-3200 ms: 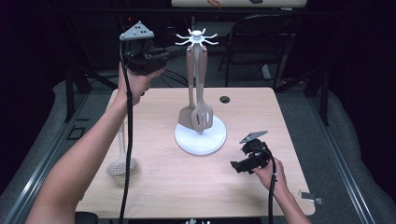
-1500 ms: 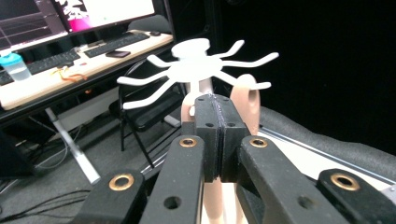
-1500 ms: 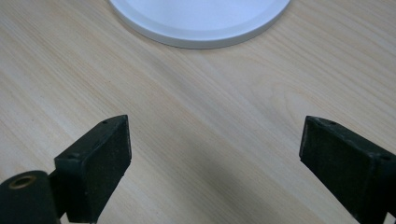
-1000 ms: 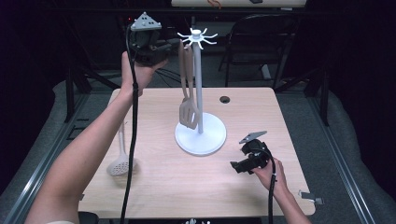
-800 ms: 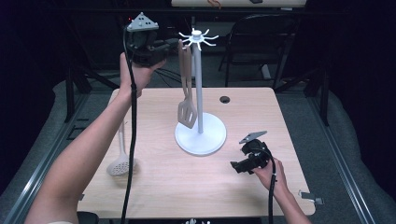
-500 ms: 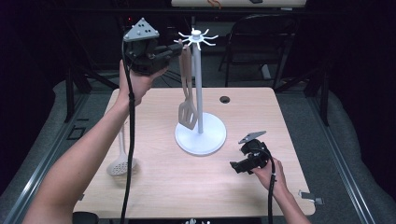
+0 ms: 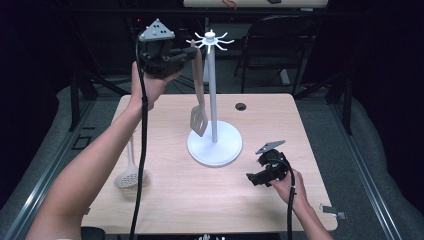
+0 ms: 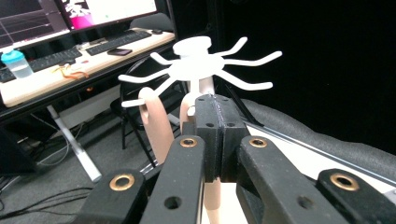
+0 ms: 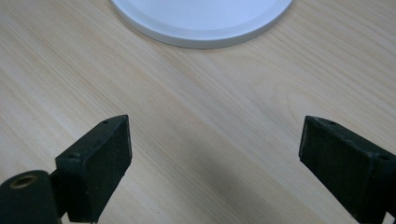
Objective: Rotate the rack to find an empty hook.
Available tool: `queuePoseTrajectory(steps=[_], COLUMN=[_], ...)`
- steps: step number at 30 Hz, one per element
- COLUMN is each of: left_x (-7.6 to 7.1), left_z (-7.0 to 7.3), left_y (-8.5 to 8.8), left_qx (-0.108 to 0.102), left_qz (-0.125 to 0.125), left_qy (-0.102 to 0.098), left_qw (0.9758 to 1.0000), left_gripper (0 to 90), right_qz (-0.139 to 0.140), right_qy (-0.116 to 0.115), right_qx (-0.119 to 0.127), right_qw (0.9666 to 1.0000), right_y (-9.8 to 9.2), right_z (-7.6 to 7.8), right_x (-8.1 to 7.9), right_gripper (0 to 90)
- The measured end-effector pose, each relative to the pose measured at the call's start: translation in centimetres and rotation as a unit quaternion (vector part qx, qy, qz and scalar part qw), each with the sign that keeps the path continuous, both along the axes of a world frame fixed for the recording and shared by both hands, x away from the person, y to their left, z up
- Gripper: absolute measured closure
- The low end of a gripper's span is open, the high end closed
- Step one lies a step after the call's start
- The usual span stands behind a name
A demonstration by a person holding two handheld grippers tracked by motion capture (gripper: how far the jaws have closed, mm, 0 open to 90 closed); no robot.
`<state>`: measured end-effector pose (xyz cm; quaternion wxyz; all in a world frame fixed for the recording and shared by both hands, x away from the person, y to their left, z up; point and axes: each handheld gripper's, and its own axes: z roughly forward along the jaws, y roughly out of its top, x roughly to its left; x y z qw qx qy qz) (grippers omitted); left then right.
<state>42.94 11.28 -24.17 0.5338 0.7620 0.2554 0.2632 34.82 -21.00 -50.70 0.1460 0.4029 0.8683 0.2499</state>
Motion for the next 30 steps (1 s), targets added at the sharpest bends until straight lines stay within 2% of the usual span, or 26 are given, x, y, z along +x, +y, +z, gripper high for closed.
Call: queuePoseTrajectory(steps=[2,3,7,9,15,17,20,21,22,23,24,25,26,28,29,30], left_x=[0.1,0.1,0.6,0.8,1.4,1.5,1.4,1.3,1.1,0.9,0.7,0.4,-0.1,-0.4,-0.7,-1.3], left_z=[0.1,0.1,0.3,0.3,0.0,0.0,-0.1,-0.2,-0.3,-0.3,-0.4,-0.5,-0.7,-0.9,-1.0,-1.4], left_y=[0.2,0.2,0.6,0.7,0.9,1.0,1.4,1.5,1.7,1.9,2.1,2.3,2.8,3.1,3.4,4.1], left_qx=[0.001,0.001,-0.010,-0.009,-0.009,-0.014,-0.035,-0.038,-0.044,-0.047,-0.048,-0.050,-0.047,-0.048,-0.049,-0.044], left_qz=[0.002,0.002,0.007,0.012,0.016,0.013,0.004,0.005,0.003,0.001,0.003,0.002,0.005,0.008,0.009,0.021], left_qy=[0.000,0.000,0.007,0.008,0.012,0.013,0.015,0.016,0.021,0.024,0.027,0.029,0.035,0.034,0.036,0.034], left_qw=[1.0000,1.0000,0.9999,0.9999,0.9998,0.9997,0.9993,0.9991,0.9988,0.9986,0.9985,0.9983,0.9983,0.9982,0.9981,0.9982], left_gripper=[90.0,90.0,90.0,90.0,90.0,90.0,88.0,84.9,78.0,78.0,67.8,67.8,59.0,51.9,51.9,44.8], right_qz=[-0.001,-0.003,-0.005,-0.004,0.000,-0.002,-0.002,0.000,0.002,0.003,0.002,0.002,0.005,0.005,0.005,0.007], right_qy=[0.000,-0.002,-0.003,-0.001,0.002,0.001,0.002,0.002,0.004,0.005,0.003,0.003,0.001,0.004,0.004,0.005], right_qx=[0.000,0.011,0.012,0.017,0.012,0.014,0.015,0.020,0.025,0.028,0.031,0.031,0.030,0.030,0.029,0.026], right_qw=[1.0000,0.9999,0.9999,0.9998,0.9999,0.9999,0.9999,0.9998,0.9997,0.9996,0.9995,0.9995,0.9995,0.9995,0.9996,0.9996], right_y=[0.0,0.1,0.1,0.1,0.2,0.1,0.0,0.0,0.0,0.0,0.0,0.0,0.0,0.0,0.0,0.0], right_z=[0.0,-0.1,-0.1,-0.2,-0.1,-0.1,-0.1,-0.1,-0.1,-0.1,0.0,0.0,0.0,0.0,0.0,0.0], right_x=[0.0,-0.1,-0.1,-0.1,-0.1,-0.1,-0.1,-0.1,-0.1,-0.1,-0.2,-0.2,-0.2,-0.2,-0.2,-0.2], right_gripper=[9.0,9.0,9.0,9.0,9.0,9.0,9.0,8.6,8.0,7.6,7.0,7.0,6.7,6.6,6.4,6.3])
